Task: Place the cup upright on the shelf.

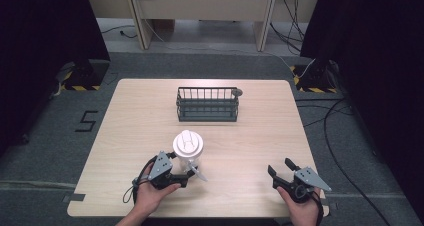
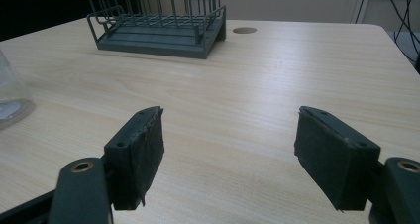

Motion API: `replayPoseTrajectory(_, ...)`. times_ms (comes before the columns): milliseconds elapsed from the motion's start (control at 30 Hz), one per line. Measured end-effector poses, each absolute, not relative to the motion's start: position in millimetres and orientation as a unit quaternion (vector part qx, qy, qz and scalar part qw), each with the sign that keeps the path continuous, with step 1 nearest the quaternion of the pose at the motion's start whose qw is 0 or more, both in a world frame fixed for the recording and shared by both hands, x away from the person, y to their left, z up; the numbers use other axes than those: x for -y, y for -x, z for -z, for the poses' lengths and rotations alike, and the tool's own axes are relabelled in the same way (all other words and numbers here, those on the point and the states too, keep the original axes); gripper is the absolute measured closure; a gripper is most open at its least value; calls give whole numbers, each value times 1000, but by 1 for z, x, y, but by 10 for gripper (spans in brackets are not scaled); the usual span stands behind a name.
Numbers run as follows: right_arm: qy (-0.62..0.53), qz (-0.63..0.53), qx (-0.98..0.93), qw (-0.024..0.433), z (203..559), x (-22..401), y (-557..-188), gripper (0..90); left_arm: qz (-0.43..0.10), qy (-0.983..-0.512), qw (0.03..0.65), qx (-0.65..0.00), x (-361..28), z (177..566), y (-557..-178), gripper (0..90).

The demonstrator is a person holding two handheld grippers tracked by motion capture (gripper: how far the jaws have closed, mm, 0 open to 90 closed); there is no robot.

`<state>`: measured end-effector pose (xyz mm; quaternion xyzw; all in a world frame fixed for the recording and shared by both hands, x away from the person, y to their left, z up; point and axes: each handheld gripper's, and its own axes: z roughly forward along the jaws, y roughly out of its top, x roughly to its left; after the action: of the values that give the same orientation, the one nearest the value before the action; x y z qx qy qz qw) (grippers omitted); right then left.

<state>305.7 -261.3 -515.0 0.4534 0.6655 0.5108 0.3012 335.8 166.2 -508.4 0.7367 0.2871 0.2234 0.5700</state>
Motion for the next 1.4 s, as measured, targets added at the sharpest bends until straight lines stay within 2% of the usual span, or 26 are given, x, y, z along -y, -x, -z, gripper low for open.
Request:
replayPoseTrajectory(833, -453, -509, -668, 300, 515, 261, -306, 278, -229, -725, 574, -304, -177, 517, -338, 170)
replayPoseTrajectory(1133, -449, -507, -672, 301, 515, 261, -307, 277, -232, -733, 568, -296, -172, 518, -351, 119)
replayPoseTrajectory(1233, -449, -506, -672, 301, 515, 260, -307, 276, -233, -732, 570, -291, -170, 518, -354, 167)
replayPoseTrajectory(1400, -449, -506, -672, 300, 515, 261, -307, 275, -229, -730, 572, -296, -173, 517, -353, 177)
